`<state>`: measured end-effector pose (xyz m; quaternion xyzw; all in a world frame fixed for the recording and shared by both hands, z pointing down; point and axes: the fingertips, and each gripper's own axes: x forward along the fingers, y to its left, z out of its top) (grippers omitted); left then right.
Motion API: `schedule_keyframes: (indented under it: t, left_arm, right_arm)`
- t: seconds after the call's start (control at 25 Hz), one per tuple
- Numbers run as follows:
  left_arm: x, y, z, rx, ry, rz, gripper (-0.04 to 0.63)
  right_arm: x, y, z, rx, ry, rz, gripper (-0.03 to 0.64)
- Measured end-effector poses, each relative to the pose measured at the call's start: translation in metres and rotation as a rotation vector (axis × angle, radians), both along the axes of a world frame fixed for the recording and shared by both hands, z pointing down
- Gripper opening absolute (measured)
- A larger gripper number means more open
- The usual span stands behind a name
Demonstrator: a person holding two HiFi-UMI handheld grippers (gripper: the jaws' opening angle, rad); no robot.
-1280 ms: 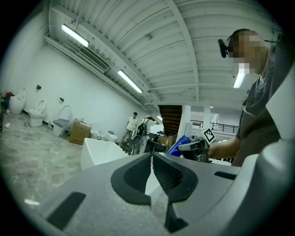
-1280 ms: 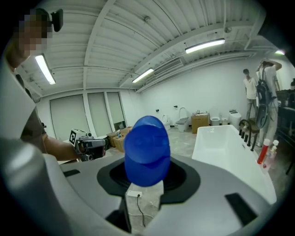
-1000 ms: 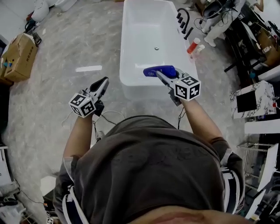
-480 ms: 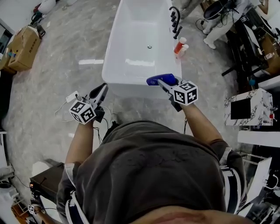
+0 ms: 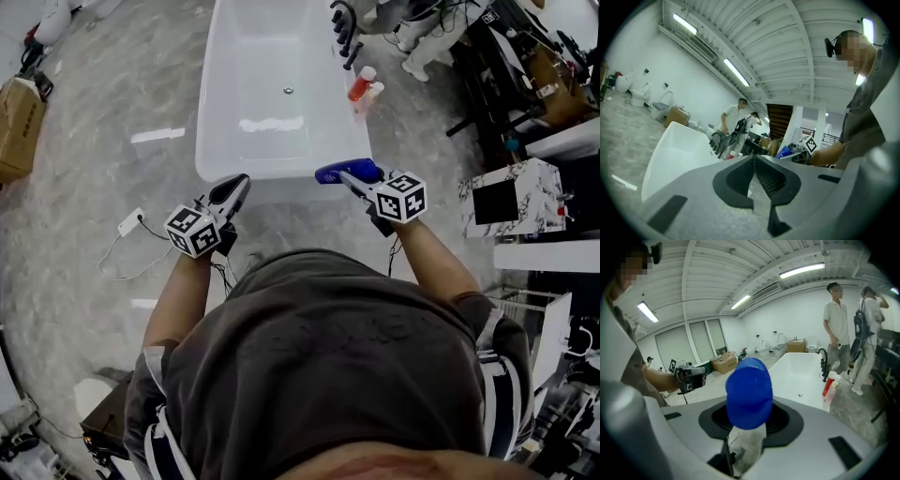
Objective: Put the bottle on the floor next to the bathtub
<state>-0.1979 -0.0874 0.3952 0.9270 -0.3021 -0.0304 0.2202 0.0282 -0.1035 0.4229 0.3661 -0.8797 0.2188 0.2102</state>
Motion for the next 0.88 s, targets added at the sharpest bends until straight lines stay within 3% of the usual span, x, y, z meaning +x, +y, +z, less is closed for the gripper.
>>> schedule_keyframes:
  t: [0.24,0.4,0.72,0.88]
  left_arm:
    - [-0.006,-0.027,0.033,-0.038,-0.034,0.125,0.017]
    - [0.011,-0.037,0.061,-0.06,-0.091,0.192,0.017]
    - [0.108,-0.043,0.144,-0.141,-0.189,0.223,0.017]
    - [0.17,-0.048,0.201,-0.206,-0.175,0.219,0.017]
  right_arm:
    - [0.005,-0.012,0.034,-0.063,0.068,0.111,0.137]
    - [0.024,-0.018,0.071,-0.097,0.12,0.149,0.137]
    - [0.126,-0.009,0.195,-0.227,0.174,0.171,0.137]
    - [0.164,-0.01,0.268,-0.269,0.189,0.145,0.137]
